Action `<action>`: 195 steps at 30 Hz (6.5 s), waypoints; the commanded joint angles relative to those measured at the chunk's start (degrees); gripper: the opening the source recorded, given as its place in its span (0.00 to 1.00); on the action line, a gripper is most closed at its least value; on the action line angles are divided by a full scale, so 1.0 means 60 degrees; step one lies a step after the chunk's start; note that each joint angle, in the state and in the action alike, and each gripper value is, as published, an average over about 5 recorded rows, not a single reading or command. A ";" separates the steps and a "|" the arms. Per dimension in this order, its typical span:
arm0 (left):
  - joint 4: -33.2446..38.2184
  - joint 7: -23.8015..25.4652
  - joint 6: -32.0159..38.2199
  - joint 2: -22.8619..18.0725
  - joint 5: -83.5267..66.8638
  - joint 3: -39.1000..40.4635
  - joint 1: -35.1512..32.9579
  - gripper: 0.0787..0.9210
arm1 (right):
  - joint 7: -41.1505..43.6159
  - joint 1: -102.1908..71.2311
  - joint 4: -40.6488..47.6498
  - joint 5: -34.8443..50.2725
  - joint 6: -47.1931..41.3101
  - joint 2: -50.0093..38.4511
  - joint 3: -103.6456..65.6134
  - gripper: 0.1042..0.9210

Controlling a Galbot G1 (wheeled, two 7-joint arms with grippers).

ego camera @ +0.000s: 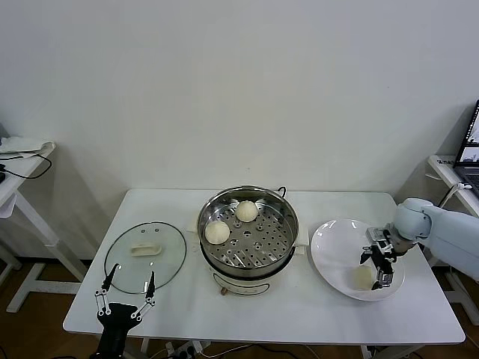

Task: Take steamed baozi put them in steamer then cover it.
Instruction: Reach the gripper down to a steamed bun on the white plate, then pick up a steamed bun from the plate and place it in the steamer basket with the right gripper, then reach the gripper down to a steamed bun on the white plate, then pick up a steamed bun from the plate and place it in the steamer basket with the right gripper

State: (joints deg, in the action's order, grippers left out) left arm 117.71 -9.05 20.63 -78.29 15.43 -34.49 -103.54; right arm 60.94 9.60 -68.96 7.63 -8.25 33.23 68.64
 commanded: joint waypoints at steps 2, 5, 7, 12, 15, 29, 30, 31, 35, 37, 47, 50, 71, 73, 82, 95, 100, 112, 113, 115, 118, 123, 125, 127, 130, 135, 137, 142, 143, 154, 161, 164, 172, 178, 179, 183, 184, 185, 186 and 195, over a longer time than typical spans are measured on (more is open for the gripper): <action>0.0022 -0.0001 -0.0006 0.0000 -0.0003 -0.0043 -0.0007 0.88 | -0.0177 -0.0448 0.0117 -0.0142 -0.0049 0.0132 -0.0327 0.85; 0.0049 -0.0012 -0.0008 -0.0014 -0.0008 -0.0033 0.0007 0.88 | -0.0158 -0.0313 -0.0009 -0.0114 -0.0083 0.0080 -0.0287 0.79; 0.0077 -0.0016 -0.0023 -0.0019 -0.0011 -0.0012 0.0023 0.88 | -0.0134 -0.0109 -0.0128 -0.0073 -0.0097 0.0024 -0.0194 0.75; 0.0136 -0.0017 -0.0047 0.0031 -0.0020 0.0034 0.0037 0.88 | 0.0122 0.1101 -0.0572 0.0149 0.0071 -0.0121 0.0304 0.70; 0.0122 -0.0017 -0.0048 0.0086 -0.0028 0.0051 0.0043 0.88 | 0.0483 0.2207 -0.0799 0.0221 0.0614 -0.0019 0.0596 0.69; 0.0106 -0.0016 -0.0051 0.0250 -0.0174 0.0162 0.0167 0.88 | 0.1004 0.7097 -0.2646 0.0336 0.4725 0.2948 0.2099 0.68; 0.0103 -0.0017 -0.0048 0.0255 -0.0176 0.0171 0.0166 0.88 | 0.0986 0.7142 -0.2814 0.0285 0.4837 0.3121 0.2086 0.68; 0.0100 -0.0019 -0.0044 0.0260 -0.0178 0.0178 0.0163 0.88 | 0.0956 0.7135 -0.2991 0.0221 0.4918 0.3255 0.2072 0.68; 0.0092 -0.0025 -0.0033 0.0286 -0.0196 0.0185 0.0162 0.88 | 0.0692 0.6807 -0.3527 -0.0218 0.5329 0.3793 0.2001 0.68; 0.0100 -0.0028 -0.0039 0.0293 -0.0207 0.0181 0.0174 0.88 | 0.0548 0.6541 -0.3655 -0.0547 0.5587 0.4081 0.1947 0.68; 0.0076 -0.0047 -0.0012 0.0282 -0.0263 0.0093 0.0196 0.88 | -0.0028 0.5238 -0.3447 -0.2392 0.6974 0.5173 0.2024 0.69; 0.0077 -0.0053 -0.0009 0.0297 -0.0294 0.0079 0.0223 0.88 | -0.0146 0.4903 -0.3240 -0.2804 0.7288 0.5443 0.2009 0.70; -0.0018 -0.0084 0.0032 0.0270 -0.0346 0.0074 0.0314 0.88 | -0.0125 0.3931 -0.2945 -0.3476 0.7481 0.6009 0.2032 0.72; -0.0013 -0.0086 0.0036 0.0262 -0.0347 0.0077 0.0315 0.88 | -0.0119 0.3858 -0.2923 -0.3551 0.7430 0.6053 0.2002 0.73; -0.0047 -0.0094 0.0106 0.0260 -0.0359 0.0048 0.0310 0.88 | -0.0139 0.3810 -0.2862 -0.3549 0.7238 0.6115 0.2053 0.79; -0.0030 -0.0096 0.0100 0.0218 -0.0336 0.0068 0.0315 0.88 | 0.1179 0.4683 -0.3077 -0.2552 0.7454 0.4273 0.0682 0.88; -0.0038 -0.0093 0.0090 0.0240 -0.0314 0.0058 0.0294 0.88 | 0.1993 0.5253 -0.2528 -0.0911 0.6260 0.2351 0.0443 0.88; 0.0069 -0.0090 0.0108 0.0288 -0.0292 0.0090 0.0223 0.88 | 0.2147 0.4615 0.1003 0.2239 0.0811 0.0011 0.1394 0.88; 0.0073 -0.0091 0.0108 0.0287 -0.0295 0.0076 0.0221 0.88 | 0.2143 0.4299 0.1210 0.2141 0.0736 -0.0078 0.1324 0.88; 0.0070 -0.0094 0.0104 0.0282 -0.0306 0.0036 0.0219 0.88 | 0.2140 0.3494 0.1571 0.1796 0.0669 -0.0238 0.1014 0.88; 0.0041 -0.0100 0.0086 0.0269 -0.0334 -0.0031 0.0211 0.88 | 0.2127 0.2228 0.2012 0.1010 0.0678 -0.0349 0.0177 0.88; 0.0003 -0.0103 0.0055 0.0246 -0.0338 -0.0049 0.0180 0.88 | 0.1750 0.0677 0.2773 0.0152 0.0814 -0.0117 -0.1162 0.88; -0.0002 -0.0101 0.0043 0.0252 -0.0333 -0.0043 0.0168 0.88 | 0.1621 0.0167 0.2955 -0.0050 0.0839 0.0041 -0.1575 0.88; -0.0028 -0.0099 0.0041 0.0273 -0.0331 -0.0061 0.0157 0.88 | 0.1523 -0.0246 0.3130 -0.0241 0.0845 0.0211 -0.1891 0.88; -0.0068 -0.0099 0.0043 0.0310 -0.0336 -0.0112 0.0133 0.88 | 0.1428 -0.0677 0.3462 -0.0579 0.0894 0.0448 -0.2296 0.88; -0.0056 -0.0097 0.0029 0.0318 -0.0333 -0.0115 0.0090 0.88 | 0.1230 -0.1013 0.3839 -0.0880 0.1010 0.0703 -0.2591 0.88; -0.0047 -0.0096 0.0019 0.0321 -0.0331 -0.0103 0.0089 0.88 | 0.1114 -0.1120 0.3942 -0.0935 0.1035 0.0795 -0.2662 0.88; -0.0052 -0.0095 0.0008 0.0321 -0.0331 -0.0096 0.0088 0.88 | 0.0981 -0.1229 0.4260 -0.1314 0.1144 0.1023 -0.2895 0.88; -0.0060 -0.0095 0.0008 0.0319 -0.0331 -0.0095 0.0086 0.88 | 0.0981 -0.1230 0.4315 -0.1401 0.1167 0.1061 -0.2932 0.88; -0.0086 -0.0096 0.0008 0.0301 -0.0335 -0.0116 0.0094 0.88 | 0.0865 -0.1196 0.4770 -0.1570 0.1279 0.1501 -0.3045 0.88; -0.0068 -0.0096 -0.0009 0.0288 -0.0335 -0.0137 0.0097 0.88 | 0.0831 -0.1169 0.4843 -0.1585 0.1281 0.1591 -0.3053 0.87; -0.0083 -0.0094 -0.0009 0.0278 -0.0330 -0.0120 0.0103 0.88 | 0.0809 -0.1164 0.4812 -0.1551 0.1273 0.1592 -0.3054 0.82; -0.0032 -0.0088 -0.0051 0.0285 -0.0326 -0.0124 0.0143 0.88 | 0.1357 -0.0197 0.4135 -0.1255 0.1262 0.1315 -0.2595 0.69; -0.0017 -0.0085 -0.0048 0.0332 -0.0323 -0.0056 0.0199 0.88 | 0.2859 0.2210 0.2705 -0.0058 0.1176 0.1193 -0.1121 0.69; -0.0006 -0.0085 -0.0050 0.0335 -0.0321 -0.0043 0.0208 0.88 | 0.3066 0.2653 0.2444 0.0287 0.1117 0.1236 -0.0783 0.69; 0.0031 -0.0085 -0.0051 0.0355 -0.0313 0.0004 0.0227 0.88 | 0.3562 0.4405 0.1387 0.1479 0.0854 0.1624 0.0481 0.69; 0.0034 -0.0085 -0.0049 0.0363 -0.0312 0.0012 0.0227 0.88 | 0.3569 0.4804 0.1122 0.1810 0.0760 0.1778 0.0788 0.69; 0.0037 -0.0086 -0.0045 0.0369 -0.0312 0.0018 0.0228 0.88 | 0.3553 0.5092 0.0920 0.2081 0.0683 0.1904 0.1016 0.69; 0.0038 -0.0086 -0.0044 0.0374 -0.0312 0.0023 0.0230 0.88 | 0.3489 0.5400 0.0676 0.2437 0.0564 0.2095 0.1272 0.69; 0.0092 -0.0100 -0.0074 0.0396 -0.0320 0.0014 0.0292 0.88 | 0.2216 0.6485 -0.0563 0.4510 -0.0243 0.3940 0.2668 0.69</action>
State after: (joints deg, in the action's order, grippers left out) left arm 118.12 -9.59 20.32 -75.93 13.53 -34.34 -101.95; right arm 77.07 35.64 -62.17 20.04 -5.47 47.45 72.85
